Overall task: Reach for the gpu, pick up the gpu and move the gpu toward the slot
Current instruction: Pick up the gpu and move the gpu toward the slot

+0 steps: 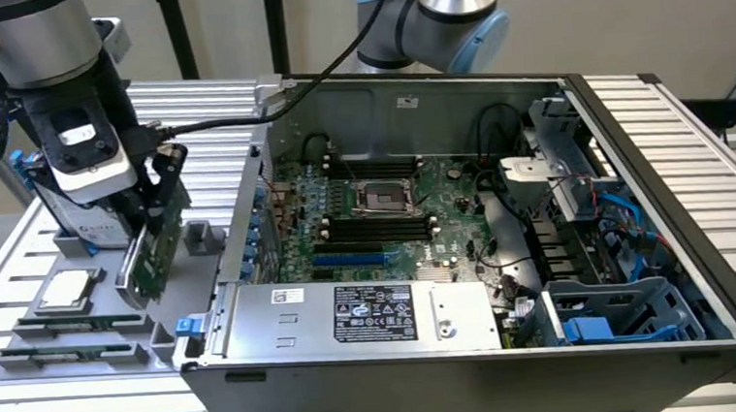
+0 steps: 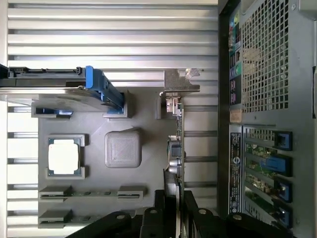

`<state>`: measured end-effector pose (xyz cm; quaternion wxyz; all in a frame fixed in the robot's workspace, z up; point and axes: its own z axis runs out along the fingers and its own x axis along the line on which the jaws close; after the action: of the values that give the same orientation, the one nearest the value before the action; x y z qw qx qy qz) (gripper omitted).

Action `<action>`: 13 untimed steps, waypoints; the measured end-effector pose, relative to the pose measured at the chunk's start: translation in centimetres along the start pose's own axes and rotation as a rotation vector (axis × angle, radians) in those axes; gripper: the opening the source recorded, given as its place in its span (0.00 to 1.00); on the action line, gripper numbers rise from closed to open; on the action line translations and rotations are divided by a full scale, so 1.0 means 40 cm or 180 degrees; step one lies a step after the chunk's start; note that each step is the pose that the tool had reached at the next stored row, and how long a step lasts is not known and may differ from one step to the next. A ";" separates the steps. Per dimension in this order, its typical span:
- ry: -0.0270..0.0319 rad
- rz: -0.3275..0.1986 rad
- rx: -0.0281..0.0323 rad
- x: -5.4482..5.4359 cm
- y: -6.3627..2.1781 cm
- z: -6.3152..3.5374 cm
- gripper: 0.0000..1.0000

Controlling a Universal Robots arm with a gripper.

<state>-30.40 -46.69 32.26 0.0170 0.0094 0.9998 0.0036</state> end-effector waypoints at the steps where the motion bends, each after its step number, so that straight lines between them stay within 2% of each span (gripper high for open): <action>1: 0.0001 0.0000 0.0000 -0.001 0.000 -0.011 0.26; 8: 0.0002 0.0000 -0.0001 -0.010 0.000 -0.090 0.26; 13: 0.0005 0.0000 0.0000 -0.031 -0.001 -0.147 0.26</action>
<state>-29.38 -46.79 38.17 0.0163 0.0094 0.9998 0.0037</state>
